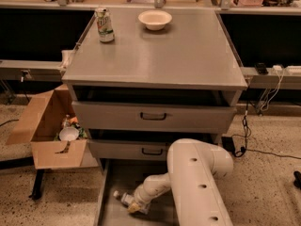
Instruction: Pick blue plastic bottle from bottom drawer and place on counter
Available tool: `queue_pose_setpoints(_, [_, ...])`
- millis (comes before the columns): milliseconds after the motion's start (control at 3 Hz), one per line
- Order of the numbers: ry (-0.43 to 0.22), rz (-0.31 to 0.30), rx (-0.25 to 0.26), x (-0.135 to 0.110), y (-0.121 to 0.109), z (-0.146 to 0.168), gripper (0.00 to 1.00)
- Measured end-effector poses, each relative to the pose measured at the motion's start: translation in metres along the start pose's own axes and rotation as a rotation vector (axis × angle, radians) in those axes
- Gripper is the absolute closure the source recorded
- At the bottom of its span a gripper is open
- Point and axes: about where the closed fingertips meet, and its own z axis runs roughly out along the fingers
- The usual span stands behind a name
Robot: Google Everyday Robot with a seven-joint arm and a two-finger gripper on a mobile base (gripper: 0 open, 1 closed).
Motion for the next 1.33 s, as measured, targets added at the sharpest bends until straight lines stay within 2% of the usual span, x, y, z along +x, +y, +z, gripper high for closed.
queue_pose_setpoints(333, [-0.009, -0.015, 0.003, -0.001, 0.0, 0.001, 0.62])
queue_pose_setpoints(667, [-0.059, -0.044, 0.024, -0.006, 0.004, -0.016, 0.85])
queue_pose_setpoints(1000, [-0.134, -0.107, 0.027, -0.014, 0.01, -0.038, 1.0])
queue_pose_setpoints(1333, [-0.249, -0.199, -0.017, -0.032, 0.037, -0.082, 1.0])
